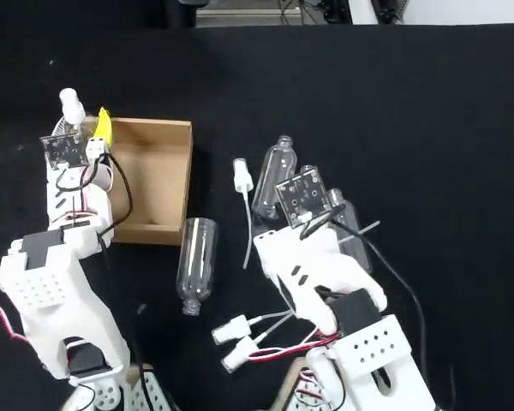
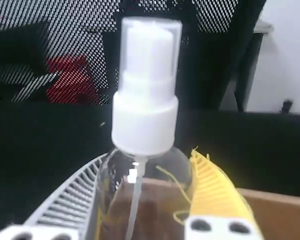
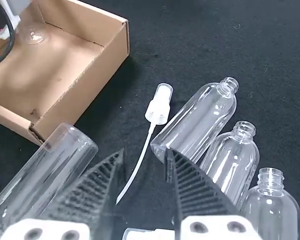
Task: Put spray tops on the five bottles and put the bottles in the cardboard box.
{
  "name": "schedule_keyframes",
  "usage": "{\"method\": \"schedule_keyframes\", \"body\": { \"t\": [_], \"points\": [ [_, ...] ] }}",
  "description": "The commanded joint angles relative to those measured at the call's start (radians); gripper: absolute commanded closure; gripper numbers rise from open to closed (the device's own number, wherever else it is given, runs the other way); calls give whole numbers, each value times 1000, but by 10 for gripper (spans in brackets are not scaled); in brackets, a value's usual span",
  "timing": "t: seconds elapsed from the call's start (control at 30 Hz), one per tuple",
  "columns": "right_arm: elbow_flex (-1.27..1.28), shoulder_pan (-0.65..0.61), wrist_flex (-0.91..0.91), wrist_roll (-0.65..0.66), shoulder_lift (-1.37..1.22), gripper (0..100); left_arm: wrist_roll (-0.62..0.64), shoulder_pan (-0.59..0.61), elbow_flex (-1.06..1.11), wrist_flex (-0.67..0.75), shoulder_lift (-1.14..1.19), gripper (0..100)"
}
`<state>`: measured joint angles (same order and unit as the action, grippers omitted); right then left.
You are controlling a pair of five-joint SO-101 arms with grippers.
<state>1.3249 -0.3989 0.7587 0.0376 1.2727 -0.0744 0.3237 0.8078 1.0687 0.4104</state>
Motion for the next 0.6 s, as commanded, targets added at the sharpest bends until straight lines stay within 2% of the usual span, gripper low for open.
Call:
{"method": "schedule_keyframes", "body": {
  "t": [0.0, 0.27, 0.5, 0.57],
  "points": [
    [-10, 26, -28, -5, 30, 896, -20, 8, -53, 28, -5, 967],
    [-10, 26, -28, -5, 30, 896, -23, 12, -51, 25, 0, 963],
    [-10, 26, -28, -5, 30, 896, -18, 12, -44, 25, 3, 737],
    [-10, 26, -28, -5, 30, 896, -18, 12, -44, 26, 3, 715]
  ]
}}
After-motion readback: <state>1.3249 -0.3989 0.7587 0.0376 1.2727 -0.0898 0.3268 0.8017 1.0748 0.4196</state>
